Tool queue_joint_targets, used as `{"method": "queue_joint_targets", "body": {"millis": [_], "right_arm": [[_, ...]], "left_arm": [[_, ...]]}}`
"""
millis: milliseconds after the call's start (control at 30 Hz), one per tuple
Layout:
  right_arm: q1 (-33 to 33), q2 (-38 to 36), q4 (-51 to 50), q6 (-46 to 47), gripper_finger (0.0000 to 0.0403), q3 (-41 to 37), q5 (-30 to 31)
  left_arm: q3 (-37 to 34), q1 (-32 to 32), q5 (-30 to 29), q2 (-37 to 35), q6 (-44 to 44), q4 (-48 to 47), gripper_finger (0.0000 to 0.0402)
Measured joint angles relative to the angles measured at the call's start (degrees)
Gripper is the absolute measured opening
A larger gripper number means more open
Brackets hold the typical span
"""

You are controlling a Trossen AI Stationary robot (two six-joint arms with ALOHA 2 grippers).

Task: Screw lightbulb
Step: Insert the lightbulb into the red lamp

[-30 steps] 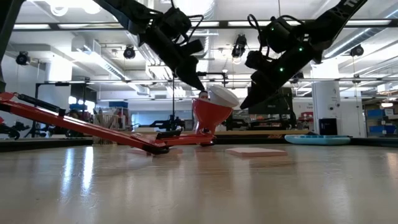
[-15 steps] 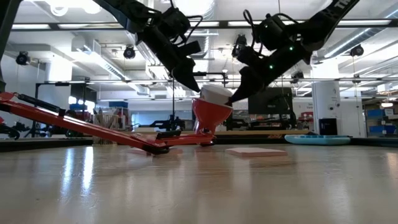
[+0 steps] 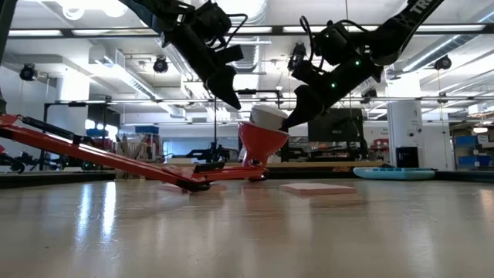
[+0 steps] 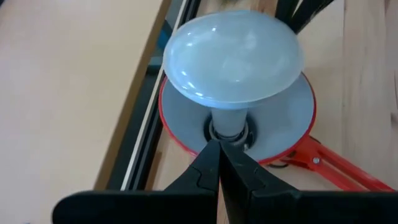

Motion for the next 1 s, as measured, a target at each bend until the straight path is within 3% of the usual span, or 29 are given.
{"method": "queue_joint_targets", "body": {"millis": [600, 767, 1000], "right_arm": [[-0.1, 0.0, 0.0, -1.0, 0.0000, 0.0, -0.7], [-0.1, 0.0, -0.1, -1.0, 0.0000, 0.0, -0.7], [0.0, 0.0, -0.1, -1.0, 0.0000, 0.0, -1.3]], "left_arm": [[0.0, -0.2, 0.1, -0.1, -1.7, 0.3, 0.0000], [0.0, -1.1, 4.8, -0.1, -2.0, 0.1, 0.0000], [0.0, -1.3, 5.4, -0.1, -2.5, 1.0, 0.0000]]}}
